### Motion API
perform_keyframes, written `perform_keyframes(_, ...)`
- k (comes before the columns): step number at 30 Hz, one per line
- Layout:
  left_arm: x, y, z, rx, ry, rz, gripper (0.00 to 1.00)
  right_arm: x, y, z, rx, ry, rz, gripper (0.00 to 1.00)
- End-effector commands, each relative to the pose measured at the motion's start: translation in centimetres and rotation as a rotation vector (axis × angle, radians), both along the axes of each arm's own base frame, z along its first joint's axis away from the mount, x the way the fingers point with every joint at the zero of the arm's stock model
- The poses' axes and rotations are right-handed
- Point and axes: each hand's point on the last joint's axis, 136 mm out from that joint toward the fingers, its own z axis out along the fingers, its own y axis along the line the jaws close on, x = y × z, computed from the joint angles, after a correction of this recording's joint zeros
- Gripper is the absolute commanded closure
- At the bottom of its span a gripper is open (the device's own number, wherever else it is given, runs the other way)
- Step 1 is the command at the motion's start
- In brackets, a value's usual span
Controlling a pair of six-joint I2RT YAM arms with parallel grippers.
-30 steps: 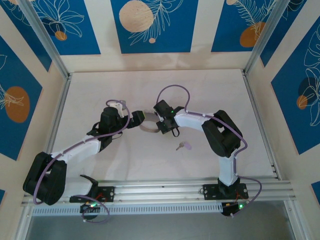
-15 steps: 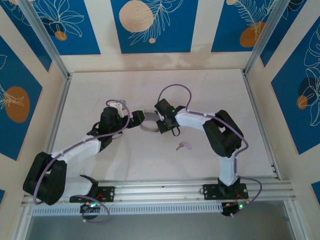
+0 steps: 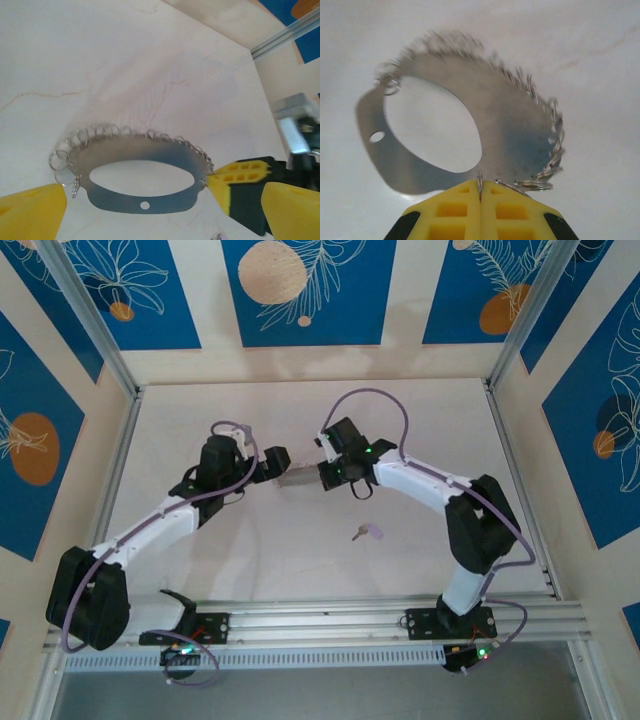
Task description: Put the keys on the keyring
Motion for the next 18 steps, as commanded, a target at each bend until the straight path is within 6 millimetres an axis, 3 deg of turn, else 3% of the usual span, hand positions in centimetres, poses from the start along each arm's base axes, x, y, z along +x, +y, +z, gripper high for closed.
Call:
perform_keyframes(1,0.1,0.9,1.9,0.048,-0.029,0.002,0.0,-0.8,2.0,6.6,0.183,-0.073,0.137,1.0)
perform_keyframes(9,1.0,-1.7,6.5,-0.071,-0.146,-0.127,0.0,-3.3,0.7,16.1,0.535,-0.172,0.339,1.0)
perform_keyframes(13,1.2,-2.8,8.0,-0.103,-0.174,-0.182,0.01,-4.0,-1.0,19.0,0.671,-0.213,0.366,1.0)
perform_keyframes(18,1.4,-4.2,10.5,-0.141,-0.234,-0.26,0.04,-4.0,-2.4,21.1,0.759,-0.243,0.363,1.0)
